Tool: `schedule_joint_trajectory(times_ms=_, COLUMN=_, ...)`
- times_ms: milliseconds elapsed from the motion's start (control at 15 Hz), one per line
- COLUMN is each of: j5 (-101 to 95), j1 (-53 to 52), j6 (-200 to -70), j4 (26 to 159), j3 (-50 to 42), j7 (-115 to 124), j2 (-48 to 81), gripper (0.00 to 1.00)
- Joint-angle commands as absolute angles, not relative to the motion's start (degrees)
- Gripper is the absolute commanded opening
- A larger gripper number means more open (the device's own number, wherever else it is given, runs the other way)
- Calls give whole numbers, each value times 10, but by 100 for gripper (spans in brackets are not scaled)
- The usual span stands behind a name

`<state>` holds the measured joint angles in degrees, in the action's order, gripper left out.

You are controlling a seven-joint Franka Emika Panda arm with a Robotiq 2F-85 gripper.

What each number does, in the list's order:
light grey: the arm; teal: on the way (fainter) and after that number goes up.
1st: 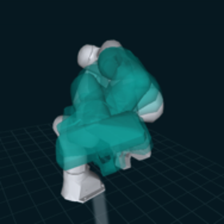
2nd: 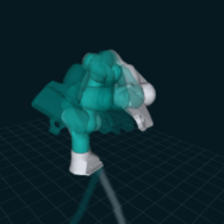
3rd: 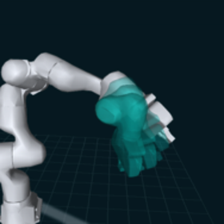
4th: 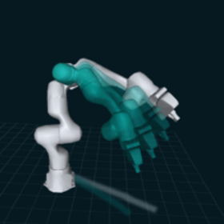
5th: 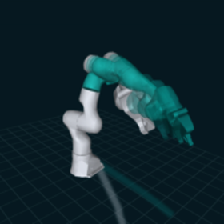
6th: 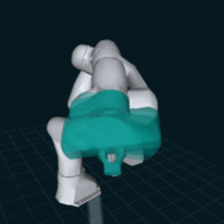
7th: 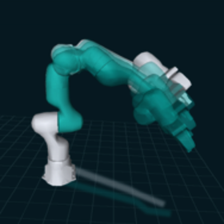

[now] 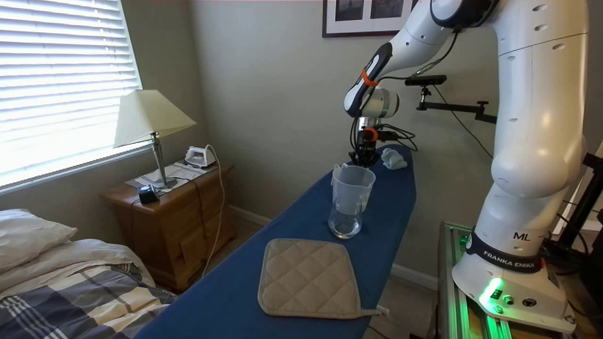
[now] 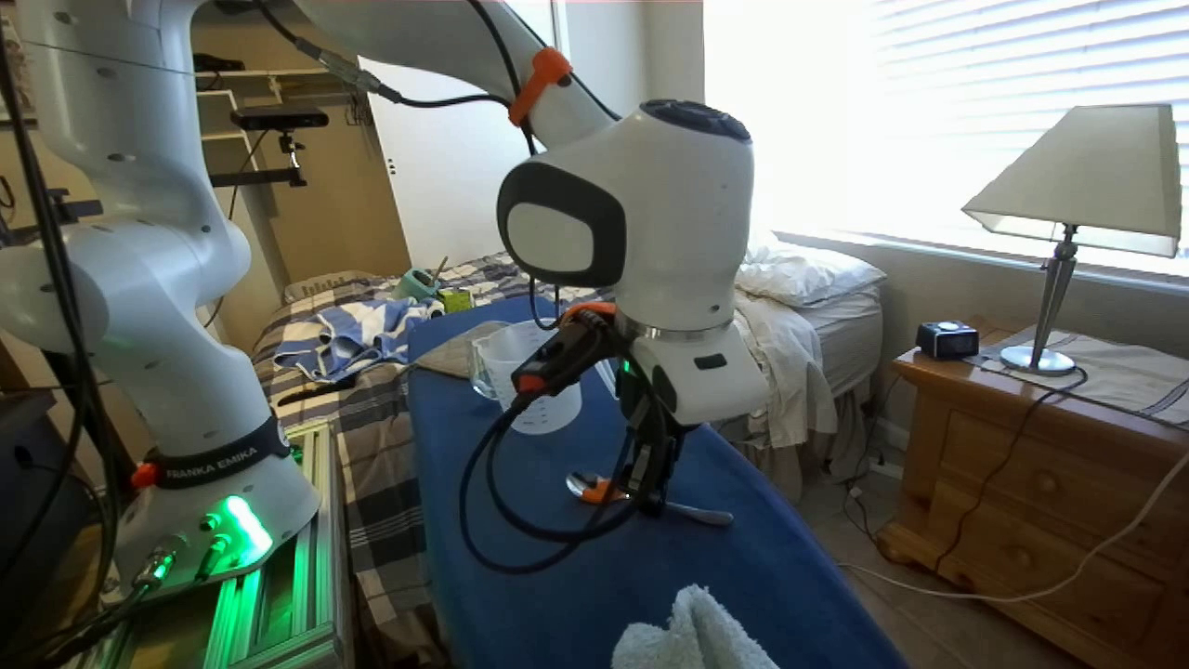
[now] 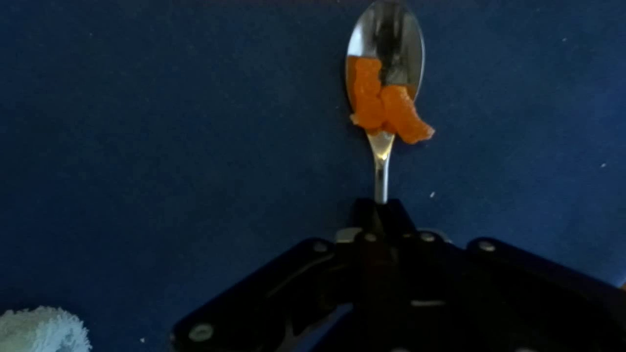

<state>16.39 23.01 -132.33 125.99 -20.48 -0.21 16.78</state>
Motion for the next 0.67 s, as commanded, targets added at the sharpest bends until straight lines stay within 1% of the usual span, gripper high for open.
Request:
schedule_joint_trajectory(times_ms=0, j5=170, j1=239, j6=-1328, j4=1264, j3=-197, j7=-15, j2=157, gripper=6)
schedule_joint_trajectory(times_ms=600, j5=163, j1=225, j6=-1320, j4=1267, j3=-194, j7=16, j2=127, gripper=5)
